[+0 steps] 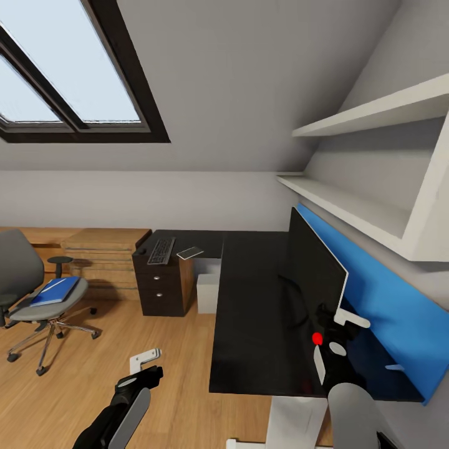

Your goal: In the bedroom, organize the workspace by keeping the computer under the desk, ensuring the monitor is on the desk, placing the keyboard on the desk next to the monitor, placing the mouse on the desk next to the keyboard, moving the folder from the swivel chair onto the desk next to the mouse, stacking the notebook on top of the folder with the pen on top of the notebook, and positioning the swivel chair next to the desk.

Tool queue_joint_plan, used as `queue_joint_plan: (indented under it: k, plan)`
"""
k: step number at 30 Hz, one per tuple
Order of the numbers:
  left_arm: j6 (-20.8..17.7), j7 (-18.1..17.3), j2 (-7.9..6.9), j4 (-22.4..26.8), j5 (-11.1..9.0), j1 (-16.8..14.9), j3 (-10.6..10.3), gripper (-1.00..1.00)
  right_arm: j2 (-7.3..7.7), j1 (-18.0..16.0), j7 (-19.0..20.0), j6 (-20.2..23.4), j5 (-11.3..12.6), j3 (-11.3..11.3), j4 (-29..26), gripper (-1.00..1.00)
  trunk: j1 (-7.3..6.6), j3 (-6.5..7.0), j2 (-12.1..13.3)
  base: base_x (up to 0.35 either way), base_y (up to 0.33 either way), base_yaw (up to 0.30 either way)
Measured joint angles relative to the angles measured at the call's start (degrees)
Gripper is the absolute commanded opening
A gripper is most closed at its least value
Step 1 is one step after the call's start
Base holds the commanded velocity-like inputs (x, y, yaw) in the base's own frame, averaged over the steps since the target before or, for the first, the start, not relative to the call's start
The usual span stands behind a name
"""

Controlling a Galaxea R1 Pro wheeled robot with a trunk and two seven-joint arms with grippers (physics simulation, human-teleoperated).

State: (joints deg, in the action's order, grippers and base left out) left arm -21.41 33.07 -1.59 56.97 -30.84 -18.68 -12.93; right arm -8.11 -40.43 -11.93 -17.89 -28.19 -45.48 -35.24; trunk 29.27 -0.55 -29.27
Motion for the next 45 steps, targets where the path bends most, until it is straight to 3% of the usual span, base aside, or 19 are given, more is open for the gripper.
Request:
queue_joint_plan:
  k: [45]
  plan:
    - [0.0,-0.1,0.00,0.0,0.0,0.0,0.0,1.00,0.00,0.0,0.0,0.0,-0.1,0.0,0.2,1.00,0.00,0.00,0.0,0.000,-0.034,0.000]
